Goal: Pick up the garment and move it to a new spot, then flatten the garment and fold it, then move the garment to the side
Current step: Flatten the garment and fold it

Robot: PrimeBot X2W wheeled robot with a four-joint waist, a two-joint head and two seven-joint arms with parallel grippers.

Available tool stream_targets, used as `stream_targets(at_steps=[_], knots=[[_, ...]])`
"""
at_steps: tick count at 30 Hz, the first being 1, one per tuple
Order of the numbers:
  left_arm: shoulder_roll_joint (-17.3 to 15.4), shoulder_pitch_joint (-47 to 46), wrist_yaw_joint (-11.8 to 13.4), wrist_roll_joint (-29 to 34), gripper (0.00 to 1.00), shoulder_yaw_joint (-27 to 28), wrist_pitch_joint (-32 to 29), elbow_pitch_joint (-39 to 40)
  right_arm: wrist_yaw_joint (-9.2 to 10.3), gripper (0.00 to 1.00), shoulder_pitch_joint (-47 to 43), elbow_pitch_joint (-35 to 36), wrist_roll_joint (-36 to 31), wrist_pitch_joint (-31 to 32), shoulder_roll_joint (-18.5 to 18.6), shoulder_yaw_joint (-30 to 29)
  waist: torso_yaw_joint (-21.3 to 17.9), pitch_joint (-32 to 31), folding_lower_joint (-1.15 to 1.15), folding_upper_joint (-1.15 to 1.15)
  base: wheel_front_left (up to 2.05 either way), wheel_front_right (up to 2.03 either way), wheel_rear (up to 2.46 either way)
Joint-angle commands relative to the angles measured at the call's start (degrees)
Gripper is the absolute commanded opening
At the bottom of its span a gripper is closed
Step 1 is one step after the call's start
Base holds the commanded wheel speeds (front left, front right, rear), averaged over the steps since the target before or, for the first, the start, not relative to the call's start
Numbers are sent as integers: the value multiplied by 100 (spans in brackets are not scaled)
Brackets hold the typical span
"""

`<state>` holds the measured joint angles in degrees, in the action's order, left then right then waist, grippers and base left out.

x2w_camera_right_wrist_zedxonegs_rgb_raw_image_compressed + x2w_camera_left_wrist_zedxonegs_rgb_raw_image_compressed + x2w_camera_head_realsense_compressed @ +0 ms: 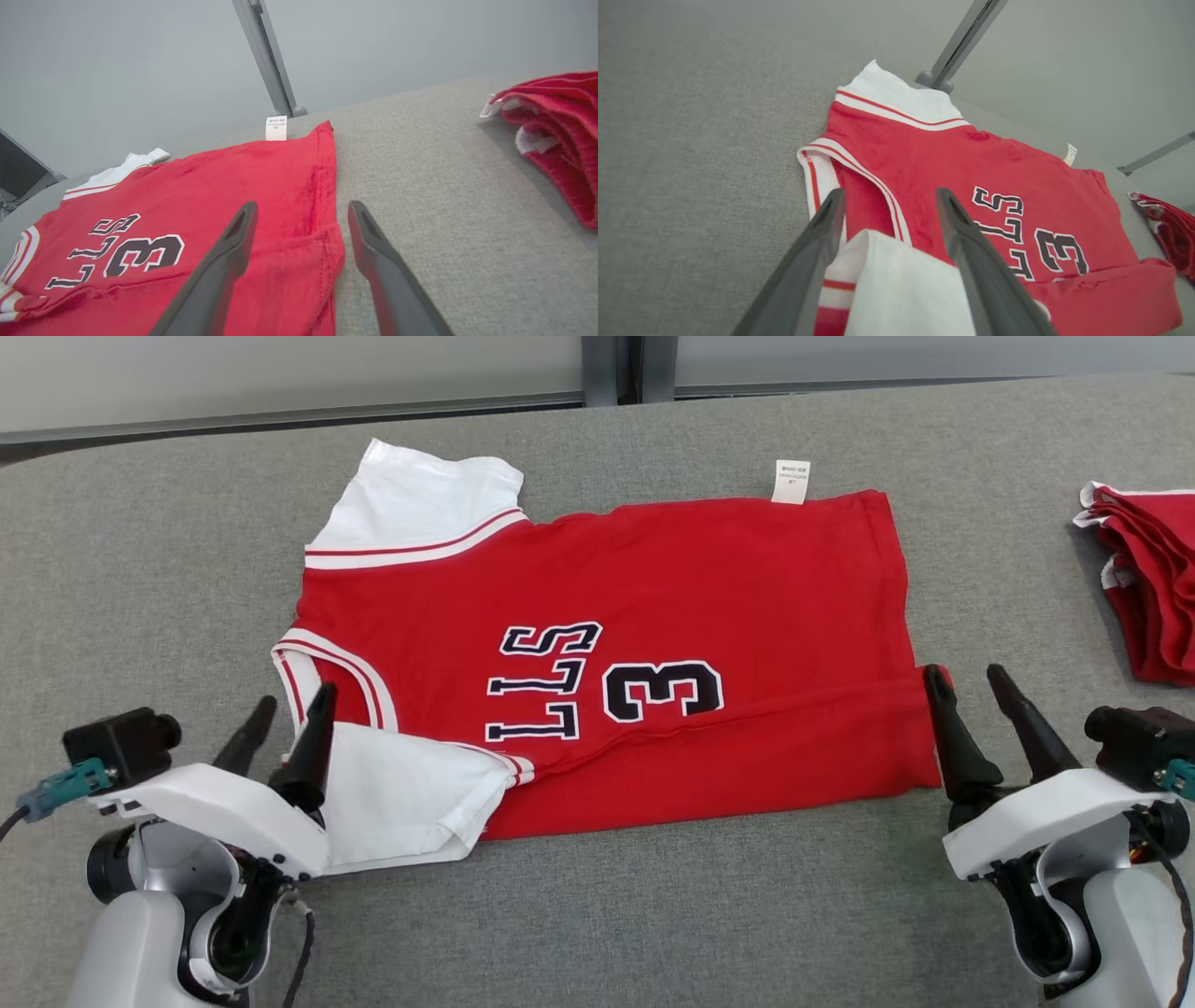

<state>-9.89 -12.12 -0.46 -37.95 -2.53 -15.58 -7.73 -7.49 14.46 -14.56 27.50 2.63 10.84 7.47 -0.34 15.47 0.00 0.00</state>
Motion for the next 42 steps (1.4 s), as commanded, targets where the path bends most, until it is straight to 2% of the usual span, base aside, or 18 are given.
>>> stream_targets(at_steps=[1, 3, 8, 13, 21, 26, 42], knots=[[-12, -117, -23, -1, 100, 51, 97, 8, 0, 100, 67, 21, -42, -96, 26, 10, 3, 16, 0, 0, 0, 0, 0], [12, -195, -55, 156, 100, 101, 514, 17, 0, 100, 118, 118, -115, -426, 52, 61, 7, 39, 0, 0, 0, 0, 0], [-13, -314, 154, 953, 100, 111, 1897, 184, 0, 100, 172, 490, -607, -1214, 94, 107, 19, 53, 0, 0, 0, 0, 0], [-13, -67, 376, 1603, 100, 16, 2784, 336, 0, 100, -84, 896, -1114, -1547, 117, 43, 30, -68, 0, 0, 0, 0, 0], [92, 931, 640, 2007, 100, -118, 3008, 591, 0, 100, -900, 1206, -1376, -1446, -8, -217, 55, -413, 0, 0, 0, 0, 0], [99, 1540, 671, 2018, 100, -238, 2951, 553, 0, 100, -1432, 1272, -1391, -1271, -121, -249, 92, -663, 0, 0, 0, 0, 0], [60, 1759, 713, 1952, 100, -345, 2804, 535, 0, 100, -1658, 1310, -1357, -1087, -225, -264, 77, -835, 0, 0, 0, 0, 0]])
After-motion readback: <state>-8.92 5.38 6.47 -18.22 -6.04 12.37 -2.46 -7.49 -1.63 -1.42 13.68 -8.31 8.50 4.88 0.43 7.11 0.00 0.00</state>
